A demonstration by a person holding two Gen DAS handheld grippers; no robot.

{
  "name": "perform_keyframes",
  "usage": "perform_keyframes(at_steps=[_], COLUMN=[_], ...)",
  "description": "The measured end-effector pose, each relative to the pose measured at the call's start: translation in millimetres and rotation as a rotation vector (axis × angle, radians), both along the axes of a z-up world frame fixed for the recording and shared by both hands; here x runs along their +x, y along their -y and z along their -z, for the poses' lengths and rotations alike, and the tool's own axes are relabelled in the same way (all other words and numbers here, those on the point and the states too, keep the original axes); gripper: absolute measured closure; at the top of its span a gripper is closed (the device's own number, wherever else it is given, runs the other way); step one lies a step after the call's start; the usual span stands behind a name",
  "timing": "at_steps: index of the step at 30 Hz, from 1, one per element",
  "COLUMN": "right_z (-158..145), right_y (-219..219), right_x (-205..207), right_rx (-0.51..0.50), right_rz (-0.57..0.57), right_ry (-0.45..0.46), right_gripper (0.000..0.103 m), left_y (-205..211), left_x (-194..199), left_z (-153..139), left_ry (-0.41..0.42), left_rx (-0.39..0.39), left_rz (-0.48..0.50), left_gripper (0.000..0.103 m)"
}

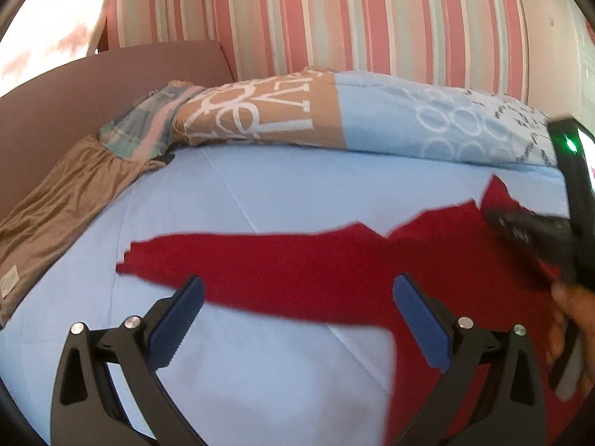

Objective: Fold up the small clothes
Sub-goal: 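Lift the held sleeve and lay it across the sweater body, open right gripper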

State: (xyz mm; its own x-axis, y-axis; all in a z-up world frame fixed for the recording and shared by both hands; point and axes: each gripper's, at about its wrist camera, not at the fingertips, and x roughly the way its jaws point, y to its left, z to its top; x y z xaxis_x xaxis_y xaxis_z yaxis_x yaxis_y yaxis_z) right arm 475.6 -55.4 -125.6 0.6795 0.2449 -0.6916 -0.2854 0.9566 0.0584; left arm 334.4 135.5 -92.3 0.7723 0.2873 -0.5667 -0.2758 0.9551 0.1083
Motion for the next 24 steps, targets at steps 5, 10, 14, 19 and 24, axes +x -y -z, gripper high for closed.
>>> perform_keyframes(at_steps=[5, 10, 14, 19, 24], right_z=[5.7, 4.0, 0.1, -3.2, 5.7], right_y=[-7.6, -15.1, -24.8, -40.9, -59.6], right_x=[-0.7, -2.4, -5.5, -7.9, -7.3], right_rx=[-0.012, -0.022, -0.027, -0.023, -0.032], right_rz=[0.014, 0.016, 0.011, -0.006, -0.032], right_ry=[0.000, 0.015, 0.028, 0.022, -0.006], right_gripper=[0.086, 0.086, 0.086, 0.086, 0.086], left_y=[-20.8, -29.4, -34.6, -45.0, -55.1], left_x=[16.8, 27.2, 32.8, 41.1, 48.1], left_z=[-1.1, 3.3, 7.7, 10.5, 12.9], left_ry=[0.011, -0.001, -0.008, -0.013, -0.027], left_rx=[0.018, 0.020, 0.018, 0.016, 0.009], left_rz=[-0.007, 0.004, 0.007, 0.004, -0.002], left_gripper=[0.001, 0.001, 0.001, 0.001, 0.001])
